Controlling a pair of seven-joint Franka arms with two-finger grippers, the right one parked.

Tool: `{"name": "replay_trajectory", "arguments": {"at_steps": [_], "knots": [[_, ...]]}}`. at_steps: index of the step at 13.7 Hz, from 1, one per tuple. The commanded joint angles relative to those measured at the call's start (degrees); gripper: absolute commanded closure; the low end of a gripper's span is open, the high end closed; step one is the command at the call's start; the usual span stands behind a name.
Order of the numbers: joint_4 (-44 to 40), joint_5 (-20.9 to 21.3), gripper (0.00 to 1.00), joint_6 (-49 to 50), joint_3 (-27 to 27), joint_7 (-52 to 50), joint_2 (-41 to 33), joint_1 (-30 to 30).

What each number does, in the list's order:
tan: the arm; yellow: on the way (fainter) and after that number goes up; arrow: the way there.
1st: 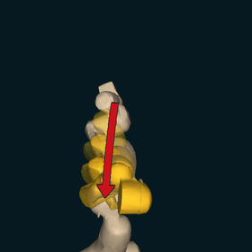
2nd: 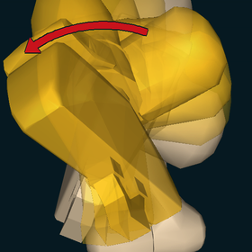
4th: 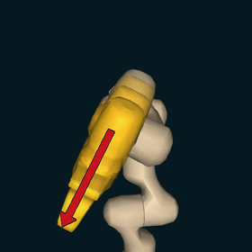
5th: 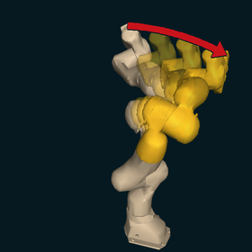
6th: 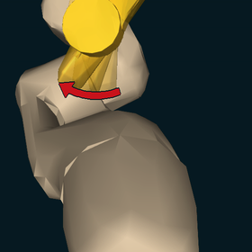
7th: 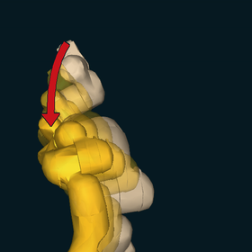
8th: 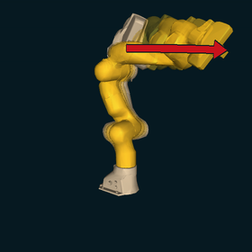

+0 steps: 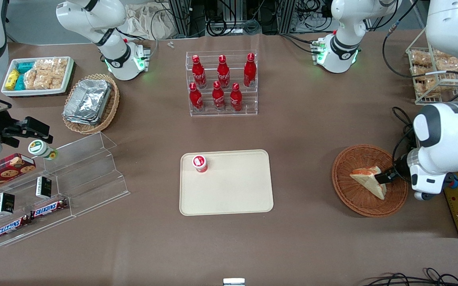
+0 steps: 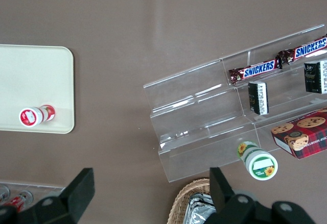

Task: Place sandwich from basket to tray
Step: 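Lift the sandwich with the left gripper and carry it toward the cream tray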

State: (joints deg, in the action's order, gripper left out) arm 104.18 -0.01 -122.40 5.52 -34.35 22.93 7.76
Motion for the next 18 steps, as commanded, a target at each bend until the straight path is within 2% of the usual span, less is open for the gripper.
{"name": "replay_trajectory", "arguments": {"at_steps": [1, 10, 13, 14, 16, 17, 18], "knots": [[0.06, 1.16, 0.0, -1.18, 0.11, -5.55, 1.32, -0.29], [0.85, 1.07, 0.0, -2.05, 0.02, -6.96, 5.19, 0.23], [0.77, 1.15, 0.0, -5.3, 0.11, -11.26, 7.3, -0.29], [0.59, 1.07, 0.1, -5.57, 0.11, -11.53, 7.39, -0.38], [0.15, 1.07, 0.76, -5.84, 0.19, -13.81, 7.65, -0.38], [-0.54, 1.07, 0.94, -5.84, 0.28, -15.04, 8.0, -0.73], [-0.64, 1.15, 1.0, -5.84, 0.28, -16.35, 8.01, -1.17]]}}
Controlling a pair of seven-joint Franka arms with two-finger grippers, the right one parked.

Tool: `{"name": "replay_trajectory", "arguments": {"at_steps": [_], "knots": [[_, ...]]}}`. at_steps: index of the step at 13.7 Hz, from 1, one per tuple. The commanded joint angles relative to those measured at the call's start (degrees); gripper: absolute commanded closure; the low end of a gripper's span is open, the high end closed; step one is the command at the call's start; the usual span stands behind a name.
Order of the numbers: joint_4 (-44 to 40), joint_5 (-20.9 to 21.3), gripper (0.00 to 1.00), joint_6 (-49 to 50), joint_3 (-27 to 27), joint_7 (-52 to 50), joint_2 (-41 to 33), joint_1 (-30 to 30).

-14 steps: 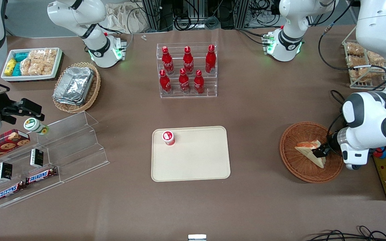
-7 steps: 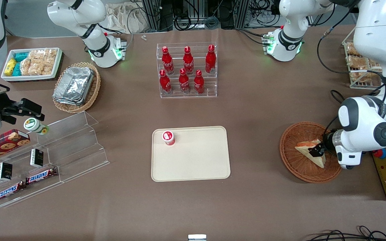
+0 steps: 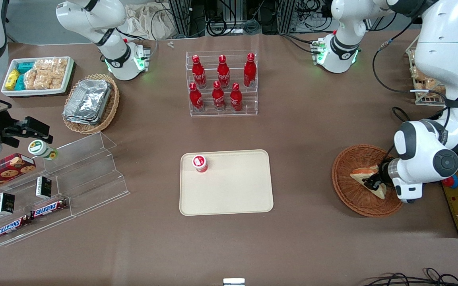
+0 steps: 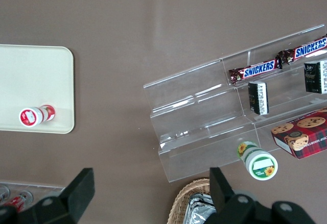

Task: Place sandwich from basket to tray
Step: 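Lift the sandwich with the left gripper and carry it toward the cream tray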

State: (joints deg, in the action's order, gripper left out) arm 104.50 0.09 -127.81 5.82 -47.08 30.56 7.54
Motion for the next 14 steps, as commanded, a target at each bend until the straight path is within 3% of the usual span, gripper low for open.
{"name": "replay_trajectory", "arguments": {"at_steps": [1, 5, 8, 11, 14], "knots": [[-1.22, 0.96, 1.0, -0.42, -0.02, -4.07, 0.2, -1.04], [-2.45, 1.22, 1.0, 3.17, 0.16, -4.08, -3.39, -1.04], [-7.79, 1.23, 1.0, 14.04, 0.94, -2.85, -6.73, -1.12], [-17.89, 1.05, 1.0, 29.42, 5.85, -2.67, -8.06, -1.04], [-24.16, 1.66, 1.0, 34.39, 13.49, 3.01, -7.97, -1.04]]}}
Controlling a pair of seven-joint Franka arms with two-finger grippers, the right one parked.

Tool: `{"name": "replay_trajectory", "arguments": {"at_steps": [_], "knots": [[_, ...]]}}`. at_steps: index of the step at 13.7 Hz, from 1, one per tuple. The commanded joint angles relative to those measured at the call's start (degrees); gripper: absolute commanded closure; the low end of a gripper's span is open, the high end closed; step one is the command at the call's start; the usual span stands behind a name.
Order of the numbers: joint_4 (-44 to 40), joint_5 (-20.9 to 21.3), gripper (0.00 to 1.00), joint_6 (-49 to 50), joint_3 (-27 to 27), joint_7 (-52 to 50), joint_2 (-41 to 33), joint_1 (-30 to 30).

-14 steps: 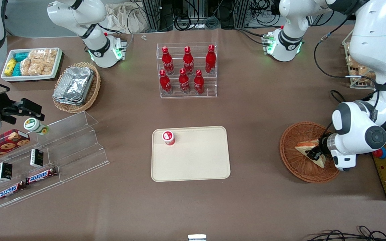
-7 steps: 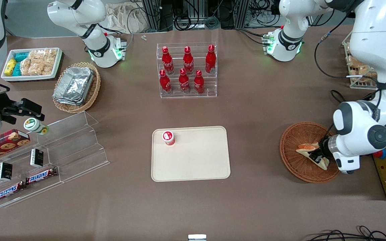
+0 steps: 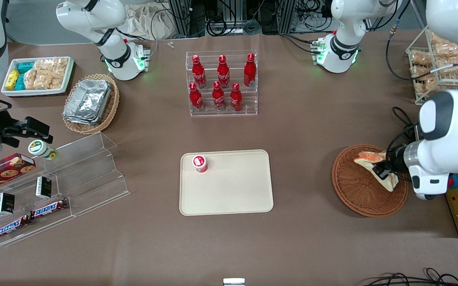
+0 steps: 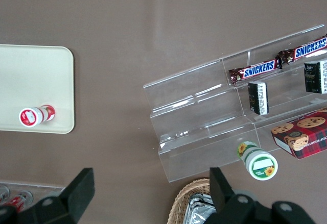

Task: Place sandwich from basket to tray
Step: 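Lift the sandwich with the left gripper and carry it toward the cream tray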

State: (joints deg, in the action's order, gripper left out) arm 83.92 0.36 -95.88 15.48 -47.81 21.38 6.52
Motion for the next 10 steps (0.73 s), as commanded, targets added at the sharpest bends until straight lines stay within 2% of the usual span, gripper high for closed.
{"name": "replay_trajectory", "arguments": {"at_steps": [1, 4, 8, 10], "knots": [[-3.58, 2.18, 1.0, 2.37, 6.72, 4.99, 1.29, -0.02], [-3.41, 4.65, 1.0, 1.58, 14.38, 4.3, 2.87, -1.32], [-2.79, 4.92, 1.0, -8.06, 14.49, 4.22, 9.18, -10.63], [-2.79, 4.92, 1.0, -11.85, 14.49, 4.39, 13.22, -12.84]]}}
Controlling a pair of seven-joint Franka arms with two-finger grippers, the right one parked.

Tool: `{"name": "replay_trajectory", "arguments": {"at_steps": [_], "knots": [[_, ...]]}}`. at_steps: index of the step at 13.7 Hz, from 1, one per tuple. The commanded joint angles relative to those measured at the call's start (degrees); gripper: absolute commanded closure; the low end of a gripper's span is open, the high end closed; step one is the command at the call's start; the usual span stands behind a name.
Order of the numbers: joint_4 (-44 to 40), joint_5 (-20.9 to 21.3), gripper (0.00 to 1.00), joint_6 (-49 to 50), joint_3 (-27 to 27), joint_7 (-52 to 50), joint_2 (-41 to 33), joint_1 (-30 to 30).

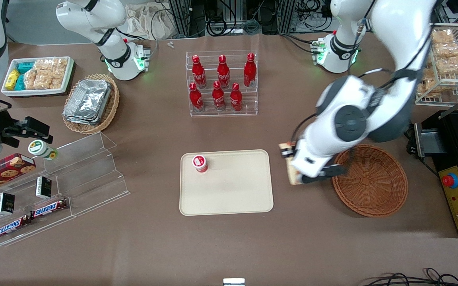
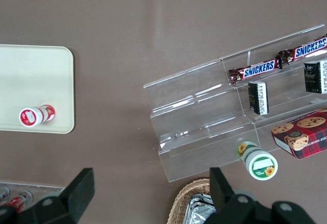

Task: Place sandwich from basket to tray
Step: 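Lift the sandwich with the left gripper and carry it toward the cream tray, then lower the sandwich onto the tray beside the red cup and open the left gripper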

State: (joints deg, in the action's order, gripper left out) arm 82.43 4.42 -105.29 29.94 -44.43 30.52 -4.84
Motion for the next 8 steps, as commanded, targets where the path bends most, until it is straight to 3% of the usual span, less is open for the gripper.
{"name": "replay_trajectory", "arguments": {"at_steps": [1, 8], "knots": [[-1.3, 0.94, 1.0, -3.86, -0.06, 1.36, 5.94, -2.62], [-1.3, 10.68, 1.0, -13.45, -0.32, -1.08, 17.2, -7.99]]}}
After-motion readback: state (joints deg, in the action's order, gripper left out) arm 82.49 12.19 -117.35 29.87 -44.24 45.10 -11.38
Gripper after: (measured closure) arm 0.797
